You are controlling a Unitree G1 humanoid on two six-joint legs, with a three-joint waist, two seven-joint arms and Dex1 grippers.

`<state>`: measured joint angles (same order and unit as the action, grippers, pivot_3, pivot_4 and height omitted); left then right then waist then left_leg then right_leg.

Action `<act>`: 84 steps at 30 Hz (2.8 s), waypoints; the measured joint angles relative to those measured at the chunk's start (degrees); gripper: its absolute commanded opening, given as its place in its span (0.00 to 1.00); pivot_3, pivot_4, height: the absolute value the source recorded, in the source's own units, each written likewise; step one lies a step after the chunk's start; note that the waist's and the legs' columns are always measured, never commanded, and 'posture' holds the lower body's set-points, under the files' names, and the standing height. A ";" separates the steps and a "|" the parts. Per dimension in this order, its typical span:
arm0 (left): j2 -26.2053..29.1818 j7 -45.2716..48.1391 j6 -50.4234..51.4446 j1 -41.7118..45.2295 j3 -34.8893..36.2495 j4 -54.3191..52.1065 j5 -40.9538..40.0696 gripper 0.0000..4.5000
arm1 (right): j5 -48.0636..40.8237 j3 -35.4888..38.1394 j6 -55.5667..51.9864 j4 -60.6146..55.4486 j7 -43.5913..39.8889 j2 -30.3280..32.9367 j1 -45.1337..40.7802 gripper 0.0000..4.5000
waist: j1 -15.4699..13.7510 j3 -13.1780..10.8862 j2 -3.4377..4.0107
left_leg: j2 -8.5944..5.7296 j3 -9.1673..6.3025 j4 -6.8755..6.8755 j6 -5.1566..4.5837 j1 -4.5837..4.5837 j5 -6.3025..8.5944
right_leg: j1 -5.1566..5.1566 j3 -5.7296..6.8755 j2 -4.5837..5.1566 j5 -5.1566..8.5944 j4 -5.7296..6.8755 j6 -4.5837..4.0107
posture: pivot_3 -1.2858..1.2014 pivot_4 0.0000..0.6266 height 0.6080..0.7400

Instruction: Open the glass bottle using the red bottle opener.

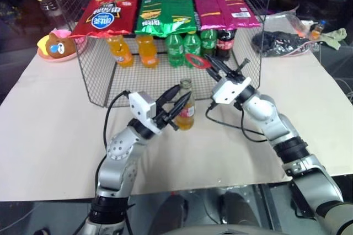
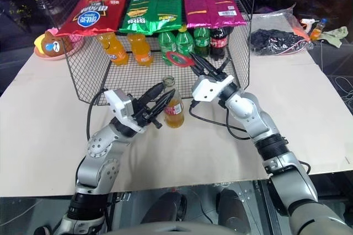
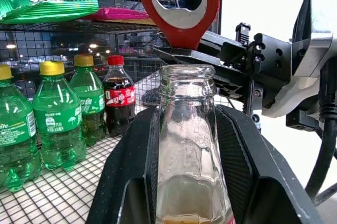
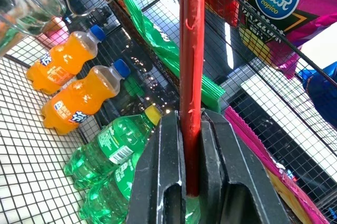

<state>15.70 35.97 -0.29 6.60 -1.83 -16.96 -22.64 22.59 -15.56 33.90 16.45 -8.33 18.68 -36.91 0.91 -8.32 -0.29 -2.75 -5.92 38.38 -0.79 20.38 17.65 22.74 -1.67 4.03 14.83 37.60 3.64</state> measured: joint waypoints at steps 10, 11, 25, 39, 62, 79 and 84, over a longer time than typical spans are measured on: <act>0.35 -0.73 0.81 -1.84 -0.89 4.25 3.45 0.82 | -0.22 0.33 -0.10 0.04 -0.03 -0.31 0.07 0.02 | 0.10 -0.16 -0.02 | 0.01 0.04 -0.02 0.06 0.70 -0.04 | 0.76 -0.06 0.01 -0.01 0.08 0.00 | 0.52 0.24 1.00; 0.35 -0.74 0.80 -1.85 -0.89 4.25 3.46 0.82 | -0.26 0.33 -0.11 0.04 -0.03 -0.34 0.07 0.02 | 0.10 -0.16 -0.02 | 0.01 0.06 -0.04 0.07 0.76 -0.04 | 0.82 -0.07 0.01 -0.01 0.07 0.00 | 0.52 0.24 1.00; 0.80 1.31 0.45 -3.77 -0.90 4.25 3.41 0.82 | -0.46 0.44 -0.24 0.20 -0.03 -0.39 0.58 0.02 | 0.18 -0.18 -0.01 | 0.01 0.12 -0.06 0.07 0.81 -0.04 | 0.87 -0.12 0.00 -0.01 0.05 0.00 | 0.52 0.24 1.00; 2.19 3.03 0.41 -5.28 -1.07 4.19 3.91 0.82 | -0.60 0.99 -1.32 0.26 -0.02 -0.39 1.21 0.02 | 0.17 -0.18 -0.01 | 0.01 0.13 -0.06 0.06 0.80 -0.04 | 0.87 -0.12 0.00 -0.01 0.05 0.00 | 0.52 0.24 1.00; 5.89 2.13 2.46 -12.32 -0.36 -0.74 3.86 0.82 | -4.74 2.25 -5.46 -4.03 -3.63 -0.32 6.51 0.02 | 0.14 -0.18 -0.01 | 0.05 0.18 -0.06 0.06 0.77 -0.04 | 0.88 -0.18 -0.01 -0.01 0.09 0.00 | 0.52 0.24 1.00; 13.63 1.04 9.63 -24.93 15.52 -14.75 -4.59 0.83 | -33.96 7.67 -49.67 -39.44 -26.68 12.02 33.63 0.38 | -0.18 -0.21 -0.01 | 0.17 0.23 -0.06 0.02 0.71 -0.02 | 0.80 -0.24 0.01 0.00 0.10 0.00 | 0.52 0.24 1.00; 15.44 2.94 10.01 -25.38 19.05 -11.62 -5.72 0.83 | -41.36 11.60 -61.30 -45.24 -28.48 15.26 36.61 0.92 | -0.27 -0.22 -0.04 | 0.14 0.19 -0.03 -0.17 0.67 0.10 | 0.71 -0.16 0.01 0.00 0.07 0.01 | 0.52 0.24 1.00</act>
<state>31.14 38.90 9.73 -18.78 17.22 -28.58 -28.36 -18.77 -3.96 -27.39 -28.79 -36.81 33.94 -0.29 0.64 -8.55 -0.33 -2.62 -5.73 38.35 -0.96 21.05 17.75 23.46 -1.83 4.05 14.82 37.67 3.64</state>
